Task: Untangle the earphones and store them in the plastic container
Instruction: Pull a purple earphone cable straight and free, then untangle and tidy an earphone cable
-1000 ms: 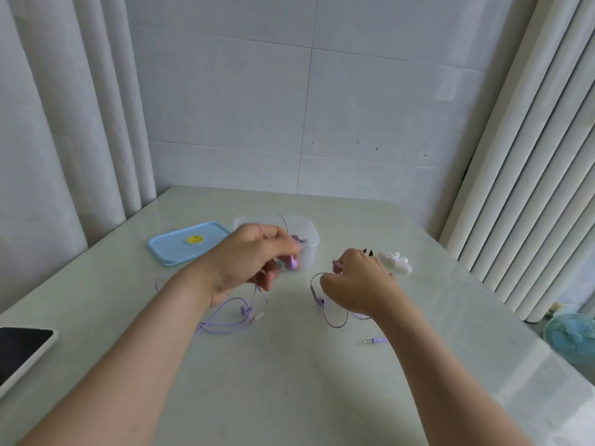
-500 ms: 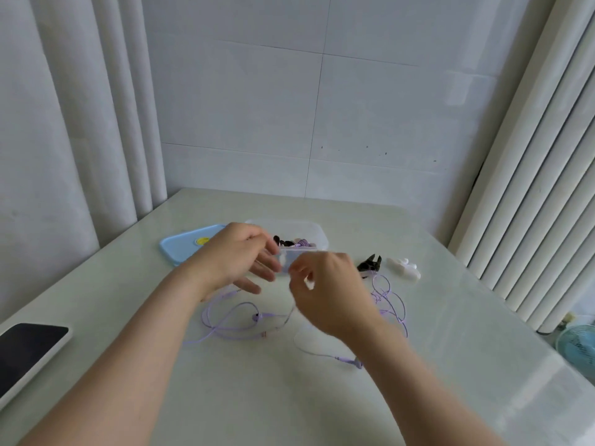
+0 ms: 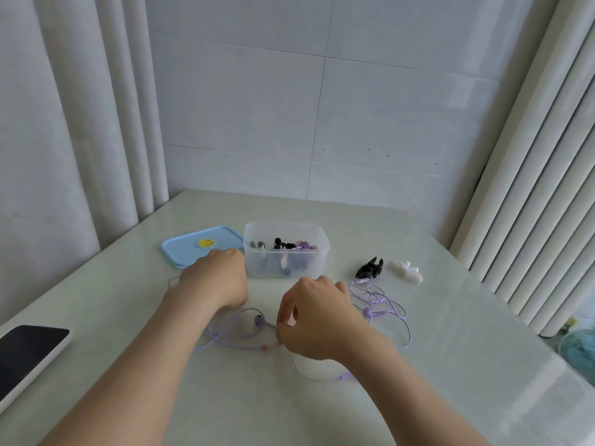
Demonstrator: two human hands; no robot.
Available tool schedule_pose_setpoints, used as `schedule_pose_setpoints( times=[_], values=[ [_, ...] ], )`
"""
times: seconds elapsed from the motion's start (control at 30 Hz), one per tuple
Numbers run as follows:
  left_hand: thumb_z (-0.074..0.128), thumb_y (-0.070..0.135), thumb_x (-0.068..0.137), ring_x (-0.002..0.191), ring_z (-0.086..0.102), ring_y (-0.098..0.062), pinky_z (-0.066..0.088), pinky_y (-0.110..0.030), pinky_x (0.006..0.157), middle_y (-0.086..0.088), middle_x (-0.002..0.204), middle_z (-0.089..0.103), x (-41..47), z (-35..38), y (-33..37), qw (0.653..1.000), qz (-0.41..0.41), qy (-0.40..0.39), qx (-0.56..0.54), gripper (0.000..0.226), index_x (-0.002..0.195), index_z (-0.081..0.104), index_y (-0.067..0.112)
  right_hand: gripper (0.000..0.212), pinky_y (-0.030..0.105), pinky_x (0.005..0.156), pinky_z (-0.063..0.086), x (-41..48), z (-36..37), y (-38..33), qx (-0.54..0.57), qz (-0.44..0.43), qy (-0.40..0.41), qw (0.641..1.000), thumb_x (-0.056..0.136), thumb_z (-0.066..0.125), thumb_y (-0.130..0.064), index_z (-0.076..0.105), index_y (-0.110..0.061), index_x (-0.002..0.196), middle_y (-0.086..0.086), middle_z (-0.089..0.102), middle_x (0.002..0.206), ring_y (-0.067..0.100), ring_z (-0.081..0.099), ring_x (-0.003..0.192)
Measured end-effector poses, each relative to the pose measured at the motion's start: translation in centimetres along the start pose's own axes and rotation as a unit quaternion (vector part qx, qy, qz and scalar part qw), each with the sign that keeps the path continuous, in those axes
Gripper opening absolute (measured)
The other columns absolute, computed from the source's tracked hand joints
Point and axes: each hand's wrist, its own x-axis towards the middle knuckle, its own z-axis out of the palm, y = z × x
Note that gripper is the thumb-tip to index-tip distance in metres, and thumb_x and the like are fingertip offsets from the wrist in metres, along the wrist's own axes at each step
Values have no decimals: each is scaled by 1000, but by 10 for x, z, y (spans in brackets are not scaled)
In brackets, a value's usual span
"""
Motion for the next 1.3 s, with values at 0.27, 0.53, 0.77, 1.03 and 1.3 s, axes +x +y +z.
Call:
schedule_pose_setpoints(
  times=[0.27,0.53,0.77,1.03,1.3],
  values=[
    [59,24,96,66,64,-4,48,-27,62,9,72,77,-18,-16,29,965,103,70,-230,8,90,62,20,38,32,54,29,1,-6,0,14,87,33,996,79,59,-42,38,-14,62,2,42,61,26,48,70],
    [44,24,112,62,61,-19,57,-46,66,-9,73,64,-20,-1,59,833,182,170,-493,6,107,47,22,35,39,50,35,3,-15,6,69,86,68,992,76,59,-31,41,-7,56,5,35,48,25,34,58],
    [41,9,110,75,57,4,38,-14,69,12,86,65,-7,30,72,863,149,245,-416,27,116,67,17,28,38,73,53,12,-25,36,117,146,215,959,88,49,-8,72,-16,102,3,70,80,30,63,84],
    [43,6,110,69,55,8,37,-7,63,2,89,69,-14,43,82,861,211,230,-402,28,111,67,19,47,34,91,49,17,-25,124,131,237,288,919,90,46,5,78,-17,115,7,78,113,33,66,108],
    [48,4,109,69,58,13,38,-5,63,6,95,76,-14,52,84,864,196,187,-424,29,117,73,16,80,40,103,29,27,-6,141,-63,189,87,976,85,48,4,50,-40,151,-10,46,158,29,37,137]
  ],
)
